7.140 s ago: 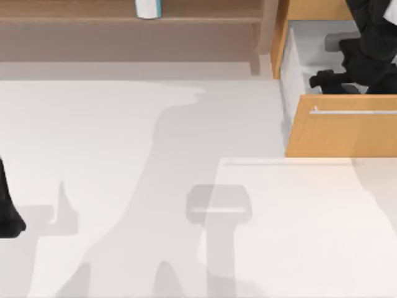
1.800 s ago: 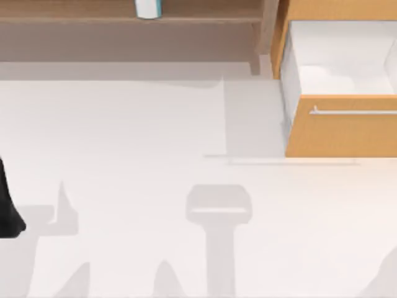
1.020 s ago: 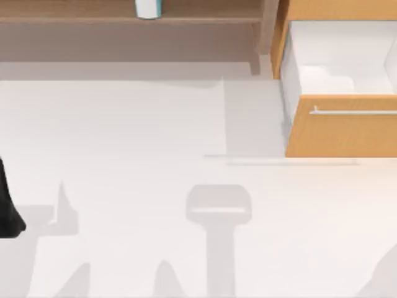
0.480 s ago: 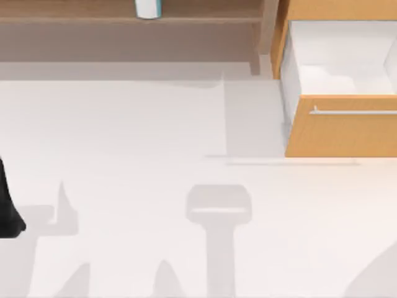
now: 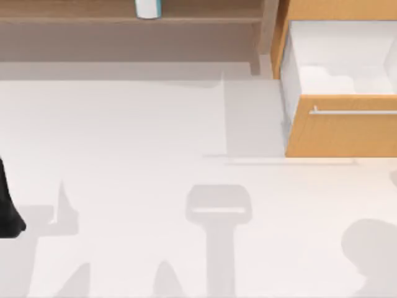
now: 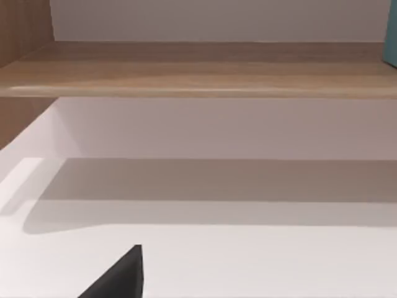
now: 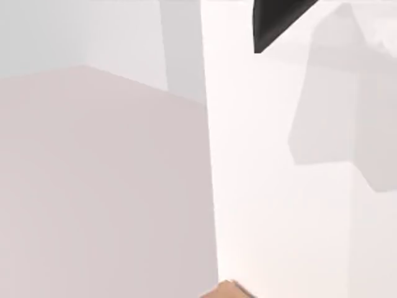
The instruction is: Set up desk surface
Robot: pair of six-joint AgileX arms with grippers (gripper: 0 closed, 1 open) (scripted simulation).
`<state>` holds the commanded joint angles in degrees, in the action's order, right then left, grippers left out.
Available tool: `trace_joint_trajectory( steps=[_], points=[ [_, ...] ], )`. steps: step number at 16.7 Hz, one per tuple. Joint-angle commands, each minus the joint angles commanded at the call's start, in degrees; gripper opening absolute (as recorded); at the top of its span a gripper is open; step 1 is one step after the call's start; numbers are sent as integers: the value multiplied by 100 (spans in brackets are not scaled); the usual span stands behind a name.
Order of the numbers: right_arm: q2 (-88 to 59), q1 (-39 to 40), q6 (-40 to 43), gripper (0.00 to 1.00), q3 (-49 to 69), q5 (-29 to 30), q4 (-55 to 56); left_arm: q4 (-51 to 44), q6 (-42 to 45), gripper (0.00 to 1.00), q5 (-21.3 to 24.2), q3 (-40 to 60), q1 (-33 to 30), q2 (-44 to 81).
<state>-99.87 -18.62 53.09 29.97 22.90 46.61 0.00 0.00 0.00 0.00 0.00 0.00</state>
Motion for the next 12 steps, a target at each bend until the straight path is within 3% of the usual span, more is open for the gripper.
trace_joint_trajectory(
  steps=[6, 12],
  points=[
    [-441, 1683, 1542, 100, -1550, 167, 2974, 0, 0, 100, 0, 0, 0, 0],
    [-983, 3266, 2981, 100, -1880, -7, 4897, 0, 0, 100, 0, 0, 0, 0]
  ],
)
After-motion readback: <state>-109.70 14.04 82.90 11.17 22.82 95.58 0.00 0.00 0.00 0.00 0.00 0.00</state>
